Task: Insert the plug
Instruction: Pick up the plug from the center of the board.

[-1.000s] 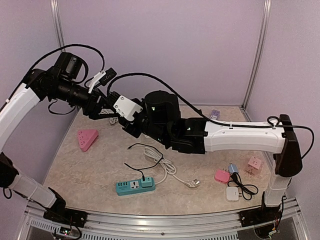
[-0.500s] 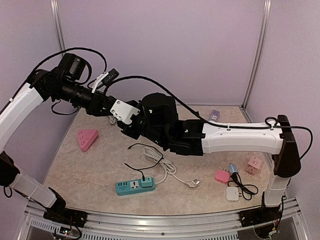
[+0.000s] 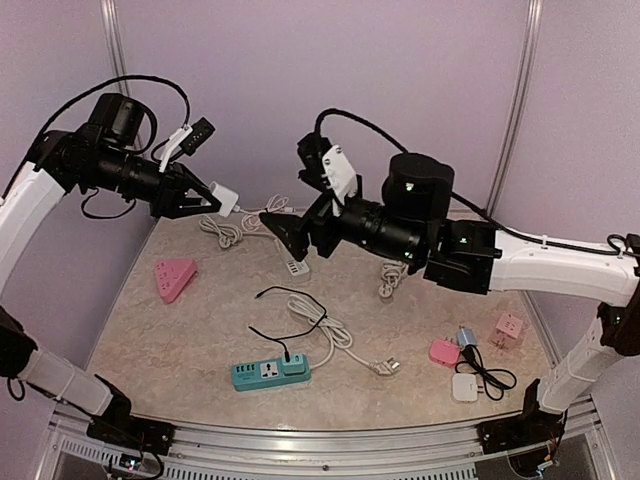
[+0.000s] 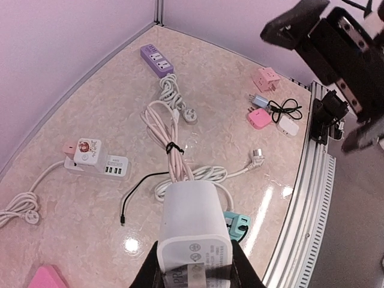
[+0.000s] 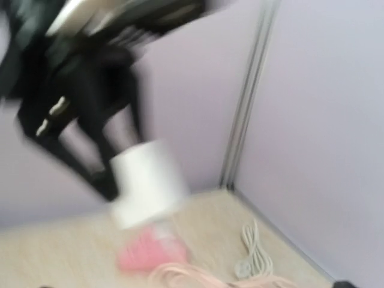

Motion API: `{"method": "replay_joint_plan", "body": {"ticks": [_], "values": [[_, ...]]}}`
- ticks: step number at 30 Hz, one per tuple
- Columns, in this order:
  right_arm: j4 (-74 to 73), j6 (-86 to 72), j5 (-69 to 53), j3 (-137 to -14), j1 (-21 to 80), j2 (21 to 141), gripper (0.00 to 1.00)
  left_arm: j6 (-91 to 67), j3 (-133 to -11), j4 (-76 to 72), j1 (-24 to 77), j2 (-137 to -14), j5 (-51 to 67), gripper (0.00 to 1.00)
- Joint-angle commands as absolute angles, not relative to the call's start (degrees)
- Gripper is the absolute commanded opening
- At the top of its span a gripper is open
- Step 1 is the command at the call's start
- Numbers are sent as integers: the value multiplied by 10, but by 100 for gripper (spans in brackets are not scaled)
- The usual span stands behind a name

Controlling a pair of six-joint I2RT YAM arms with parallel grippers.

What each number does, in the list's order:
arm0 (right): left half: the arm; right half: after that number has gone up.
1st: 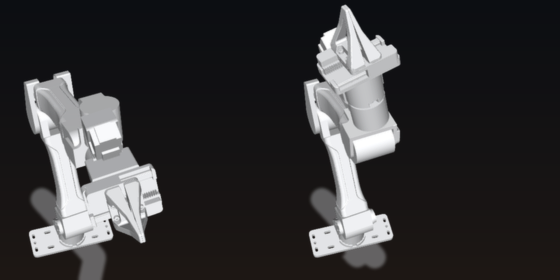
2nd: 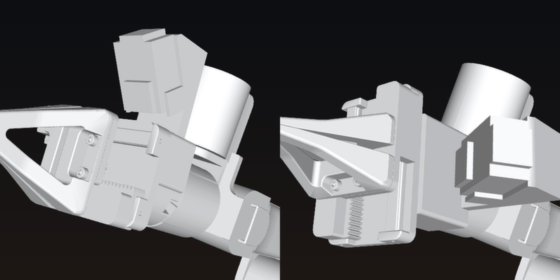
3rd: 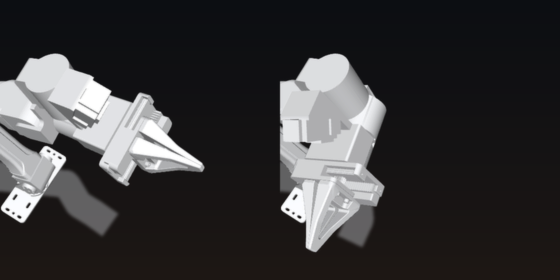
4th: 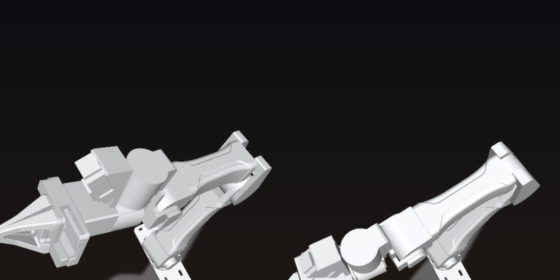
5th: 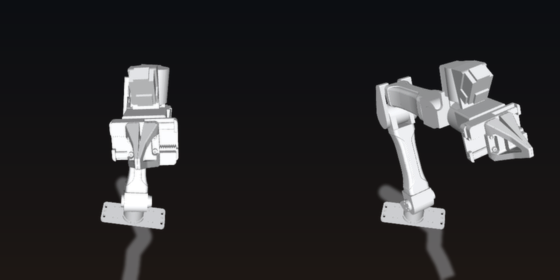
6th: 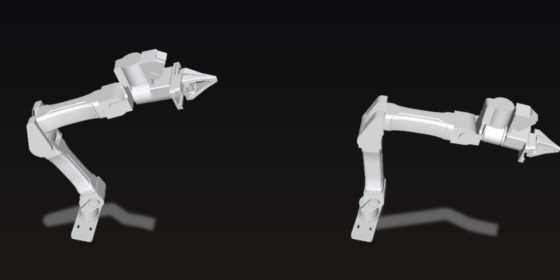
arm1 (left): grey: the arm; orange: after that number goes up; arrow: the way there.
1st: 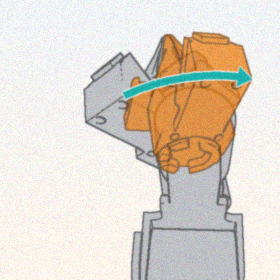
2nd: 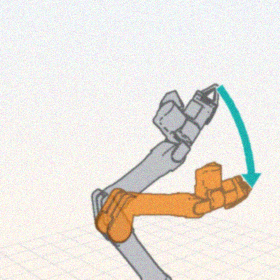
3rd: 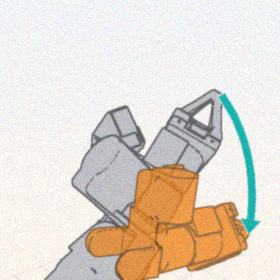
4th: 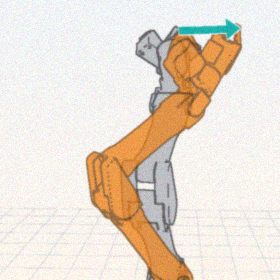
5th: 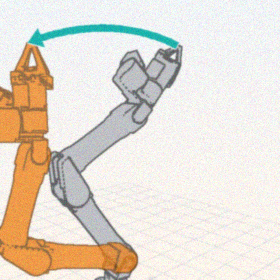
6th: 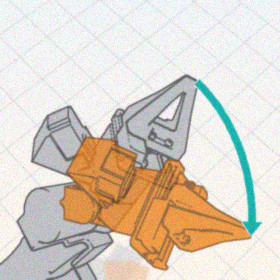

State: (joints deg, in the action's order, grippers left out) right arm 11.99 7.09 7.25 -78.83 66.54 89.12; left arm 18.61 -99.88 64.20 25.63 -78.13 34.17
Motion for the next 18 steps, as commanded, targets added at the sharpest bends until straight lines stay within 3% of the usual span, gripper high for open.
{"method": "replay_joint_plan", "body": {"ticks": [1, 6, 9, 14, 18], "values": [[237, -142, -73, -711, 599, 808, 100, 213, -1052, 657, 247, -759, 353, 0], [231, -191, -73, -716, 587, 814, 100, 206, -1105, 648, 247, -756, 298, 0], [183, -239, -68, -773, 585, 842, 99, 239, -1112, 642, 271, -749, 193, 0], [16, -380, -32, -922, 569, 907, 85, 416, -1095, 615, 393, -741, -191, 0], [-85, -457, -43, -1003, 560, 947, 77, 664, -935, 416, 466, -702, -433, 0]]}}
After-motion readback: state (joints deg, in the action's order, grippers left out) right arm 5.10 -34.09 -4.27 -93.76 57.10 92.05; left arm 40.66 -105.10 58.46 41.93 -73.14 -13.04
